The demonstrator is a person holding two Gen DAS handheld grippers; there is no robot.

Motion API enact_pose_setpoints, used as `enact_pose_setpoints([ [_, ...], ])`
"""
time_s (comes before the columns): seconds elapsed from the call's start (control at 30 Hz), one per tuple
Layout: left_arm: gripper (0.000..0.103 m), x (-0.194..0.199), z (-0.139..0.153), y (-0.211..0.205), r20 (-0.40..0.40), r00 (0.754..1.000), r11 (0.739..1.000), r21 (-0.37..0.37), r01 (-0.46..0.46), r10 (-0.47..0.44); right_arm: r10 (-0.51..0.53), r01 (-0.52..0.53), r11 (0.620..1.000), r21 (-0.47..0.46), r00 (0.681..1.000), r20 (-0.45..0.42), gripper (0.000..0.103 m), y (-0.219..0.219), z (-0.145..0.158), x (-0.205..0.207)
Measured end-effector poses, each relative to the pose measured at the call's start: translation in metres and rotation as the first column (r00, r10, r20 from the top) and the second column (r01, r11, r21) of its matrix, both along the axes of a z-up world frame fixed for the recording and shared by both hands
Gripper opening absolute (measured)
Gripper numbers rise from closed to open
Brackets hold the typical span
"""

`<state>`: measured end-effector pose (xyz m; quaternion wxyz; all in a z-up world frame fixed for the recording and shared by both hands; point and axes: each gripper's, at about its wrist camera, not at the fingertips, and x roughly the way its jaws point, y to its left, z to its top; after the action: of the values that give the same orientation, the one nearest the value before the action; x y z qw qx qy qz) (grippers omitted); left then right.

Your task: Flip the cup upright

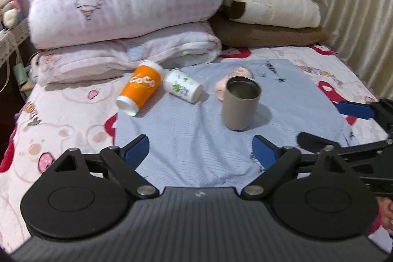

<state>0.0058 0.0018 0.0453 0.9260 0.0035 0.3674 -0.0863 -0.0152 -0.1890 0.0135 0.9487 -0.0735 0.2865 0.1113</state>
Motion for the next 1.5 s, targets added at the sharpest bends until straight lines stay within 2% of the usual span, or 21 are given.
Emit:
enact_pose_setpoints([
  [0.03, 0.093, -0.001, -0.002, 0.001, -0.006, 1.000, 1.000, -0.004, -0.009, 0.009, -0.006, 0.006, 1.000, 0.006, 1.000, -0.002, 0.091, 0.000, 0.001, -0.001],
  [0.1, 0.096, 0.000, -0.006, 0.004, -0.019, 1.000, 1.000, -0.017, -0.023, 0.023, -0.023, 0.023, 1.000, 0.018, 1.000, -0.006, 0.103, 0.002, 0.000, 0.000],
  [0.23, 0.101, 0.004, -0.014, 0.010, -0.040, 0.998, 0.998, -0.011, -0.056, 0.056, -0.073, 0.073, 0.997, -0.011, 0.997, -0.028, 0.103, 0.010, -0.003, 0.005],
  [0.7, 0.101, 0.015, -0.026, 0.038, -0.103, 0.983, 0.988, 0.038, -0.151, 0.154, -0.173, 0.174, 0.985, 0.008, 0.982, -0.071, 0.103, 0.006, -0.002, 0.009],
  [1.07, 0.101, 0.017, -0.029, 0.042, -0.123, 0.978, 0.985, 0.053, -0.163, 0.168, -0.201, 0.204, 0.978, 0.033, 0.976, -0.084, 0.103, 0.003, -0.002, 0.009],
  [1.5, 0.101, 0.017, -0.033, 0.039, -0.143, 0.976, 0.985, 0.079, -0.155, 0.165, -0.204, 0.207, 0.978, 0.013, 0.974, -0.094, 0.103, 0.007, -0.003, 0.008],
])
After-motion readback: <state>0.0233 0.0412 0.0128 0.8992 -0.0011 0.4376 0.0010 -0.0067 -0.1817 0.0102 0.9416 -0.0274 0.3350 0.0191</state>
